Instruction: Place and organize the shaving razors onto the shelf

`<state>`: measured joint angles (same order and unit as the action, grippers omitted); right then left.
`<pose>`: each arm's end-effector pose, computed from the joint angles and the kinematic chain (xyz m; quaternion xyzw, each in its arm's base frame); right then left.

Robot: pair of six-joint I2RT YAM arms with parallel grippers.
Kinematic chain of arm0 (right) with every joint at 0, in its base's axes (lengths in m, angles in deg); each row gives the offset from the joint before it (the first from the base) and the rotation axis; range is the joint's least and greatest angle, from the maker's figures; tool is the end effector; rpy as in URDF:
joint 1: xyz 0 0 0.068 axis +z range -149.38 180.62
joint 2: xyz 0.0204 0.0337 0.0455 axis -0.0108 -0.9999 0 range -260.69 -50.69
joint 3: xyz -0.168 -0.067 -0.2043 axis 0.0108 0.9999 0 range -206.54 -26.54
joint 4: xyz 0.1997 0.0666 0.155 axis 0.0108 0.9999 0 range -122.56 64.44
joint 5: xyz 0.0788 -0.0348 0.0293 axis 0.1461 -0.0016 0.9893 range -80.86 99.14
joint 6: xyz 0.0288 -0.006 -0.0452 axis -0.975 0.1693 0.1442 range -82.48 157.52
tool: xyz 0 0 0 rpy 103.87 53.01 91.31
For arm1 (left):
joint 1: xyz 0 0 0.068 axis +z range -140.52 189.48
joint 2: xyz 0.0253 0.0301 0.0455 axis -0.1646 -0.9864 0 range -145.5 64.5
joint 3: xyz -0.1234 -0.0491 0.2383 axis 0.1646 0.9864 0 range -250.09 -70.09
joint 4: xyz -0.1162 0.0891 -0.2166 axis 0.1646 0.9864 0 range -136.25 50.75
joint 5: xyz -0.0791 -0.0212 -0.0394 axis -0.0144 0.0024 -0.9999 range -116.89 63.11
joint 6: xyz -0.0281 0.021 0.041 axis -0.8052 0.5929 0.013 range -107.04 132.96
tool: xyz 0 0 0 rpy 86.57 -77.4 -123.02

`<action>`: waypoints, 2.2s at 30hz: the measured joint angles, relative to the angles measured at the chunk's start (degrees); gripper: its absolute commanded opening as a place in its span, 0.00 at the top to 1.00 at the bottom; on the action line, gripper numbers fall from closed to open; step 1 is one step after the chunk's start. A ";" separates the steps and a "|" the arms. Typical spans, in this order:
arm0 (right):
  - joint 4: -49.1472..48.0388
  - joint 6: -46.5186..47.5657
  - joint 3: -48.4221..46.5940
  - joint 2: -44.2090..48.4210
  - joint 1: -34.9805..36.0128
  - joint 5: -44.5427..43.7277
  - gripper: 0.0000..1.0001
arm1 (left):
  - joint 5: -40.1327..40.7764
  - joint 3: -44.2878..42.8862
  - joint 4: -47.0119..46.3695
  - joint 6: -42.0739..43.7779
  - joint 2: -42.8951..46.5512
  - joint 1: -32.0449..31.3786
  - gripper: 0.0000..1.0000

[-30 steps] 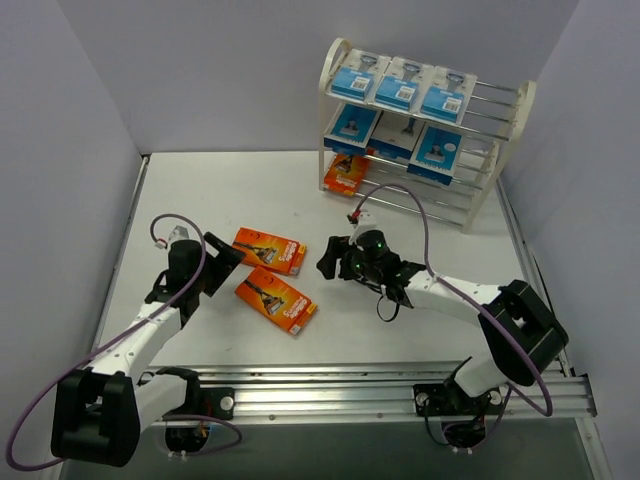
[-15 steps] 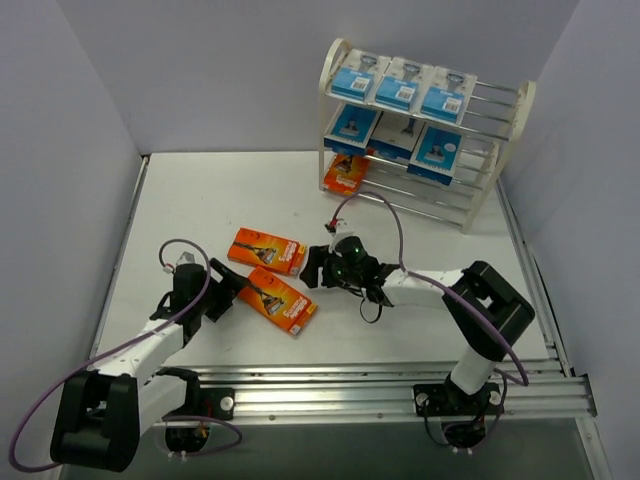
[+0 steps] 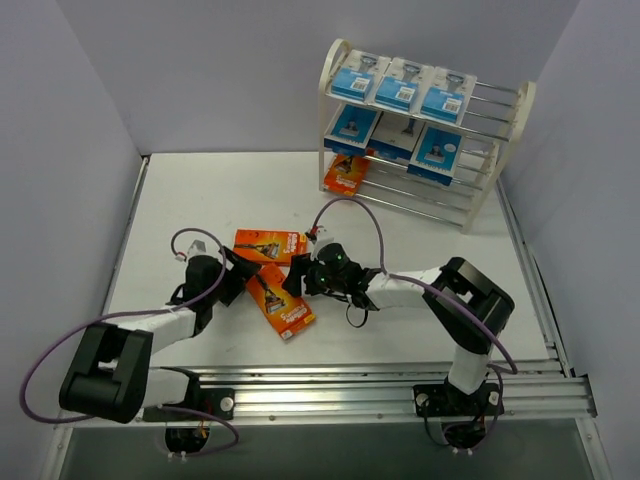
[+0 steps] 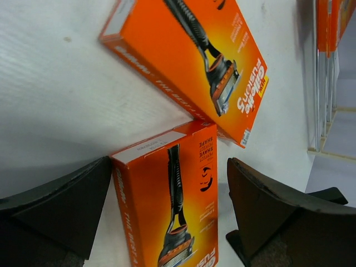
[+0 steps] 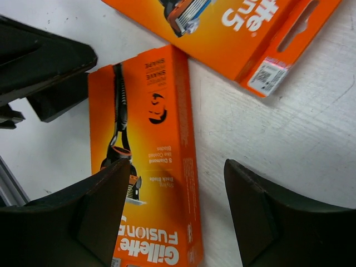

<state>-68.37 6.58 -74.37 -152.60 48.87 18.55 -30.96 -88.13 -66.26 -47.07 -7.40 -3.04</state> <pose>0.2425 0.2803 0.1745 -0.1691 0.7912 0.4235 0.4076 0.2160 -0.0506 0.1410 -0.3399 0.8138 -0.3035 0.3607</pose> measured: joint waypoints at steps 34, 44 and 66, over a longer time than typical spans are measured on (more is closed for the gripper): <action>5.81 -2.54 14.82 26.25 1.29 -5.46 0.34 | -0.35 -25.49 -16.06 4.11 -31.52 -20.20 0.06; 8.76 -2.08 20.98 30.34 0.85 -7.54 0.34 | 0.87 -25.59 -1.68 11.50 -4.61 -8.55 0.06; 8.15 -2.73 24.83 34.51 -0.72 -8.52 0.34 | -4.42 -4.76 47.32 2.69 40.61 2.82 0.11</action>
<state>-60.22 3.85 -49.54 -118.09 48.15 10.02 -35.38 -92.90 -18.94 -44.38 33.21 -0.22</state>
